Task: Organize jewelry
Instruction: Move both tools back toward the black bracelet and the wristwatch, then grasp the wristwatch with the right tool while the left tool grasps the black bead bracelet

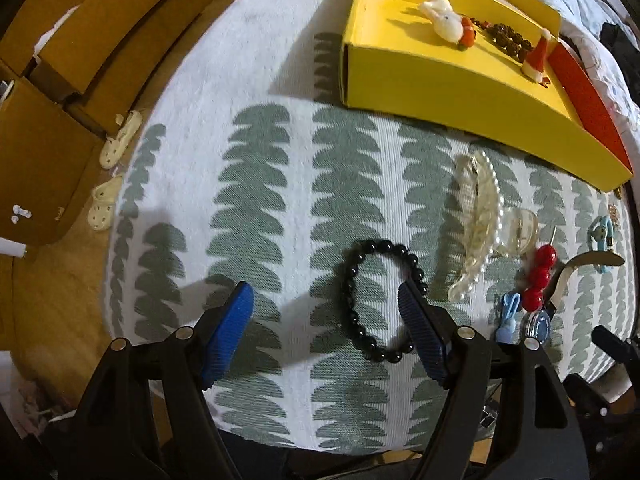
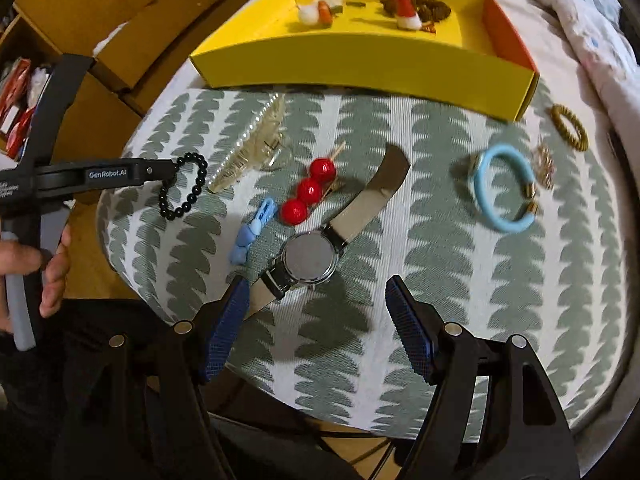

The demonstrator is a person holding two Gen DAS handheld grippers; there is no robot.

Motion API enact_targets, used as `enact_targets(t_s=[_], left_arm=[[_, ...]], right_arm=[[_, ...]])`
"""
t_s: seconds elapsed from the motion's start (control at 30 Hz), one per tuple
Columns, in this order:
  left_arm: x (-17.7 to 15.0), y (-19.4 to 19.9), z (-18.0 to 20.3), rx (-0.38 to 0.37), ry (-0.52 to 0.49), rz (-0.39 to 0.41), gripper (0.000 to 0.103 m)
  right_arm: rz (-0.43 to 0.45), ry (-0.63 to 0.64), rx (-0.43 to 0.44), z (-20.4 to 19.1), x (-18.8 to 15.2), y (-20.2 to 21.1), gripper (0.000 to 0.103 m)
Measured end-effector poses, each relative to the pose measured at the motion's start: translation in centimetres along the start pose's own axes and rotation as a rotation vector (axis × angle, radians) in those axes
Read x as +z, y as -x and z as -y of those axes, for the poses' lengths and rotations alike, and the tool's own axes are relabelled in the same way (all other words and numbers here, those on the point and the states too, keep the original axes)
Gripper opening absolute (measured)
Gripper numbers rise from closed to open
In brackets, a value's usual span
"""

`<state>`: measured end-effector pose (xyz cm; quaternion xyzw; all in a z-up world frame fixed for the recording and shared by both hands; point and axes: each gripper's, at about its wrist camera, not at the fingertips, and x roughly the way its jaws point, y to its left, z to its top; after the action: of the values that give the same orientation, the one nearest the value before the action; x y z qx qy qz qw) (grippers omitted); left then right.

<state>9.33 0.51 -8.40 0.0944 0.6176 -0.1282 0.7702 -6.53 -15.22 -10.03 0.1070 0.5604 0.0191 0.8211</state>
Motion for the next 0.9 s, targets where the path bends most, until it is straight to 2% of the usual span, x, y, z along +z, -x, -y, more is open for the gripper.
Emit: enact_targets(t_s=[0.13,0.27,0.33,0.57,0.73,0.9], left_arm=[[-0.2,-0.9,-0.2,0.018,0.002,0.006,0.074],[-0.1,-1.6,-1.0,-0.003,0.034,-0.004,0.074],[-0.1,-1.6,-1.3,-0.002,0.034,-0.001,0.074],[-0.5,-1.6,-0.9,0.001,0.02,0.004,0.074],[-0.6,-1.4,0.6,0.026,0.004,-0.005,0.074],[-0.5,-1.8,1.1,0.027,-0.005,-0.008,0.074]], right_arm=[[0.017,-0.014,-0.015,-0.8,0.3,-0.3,0.069],[0.01,-0.028,-0.044,-1.3,0.7,-1.2,0.054],[-0.001,-0.029,-0.043,-1.6,1.0,-2.0,0.05],[-0.028,-0.039,-0.124,-2.1,1.1,-3.8,0.051],[-0.032,-0.033,-0.125,-2.6,1.2,-4.5,0.051],[-0.024,-0.004,-0.218,-3.6,1.2,-5.9,0.055]])
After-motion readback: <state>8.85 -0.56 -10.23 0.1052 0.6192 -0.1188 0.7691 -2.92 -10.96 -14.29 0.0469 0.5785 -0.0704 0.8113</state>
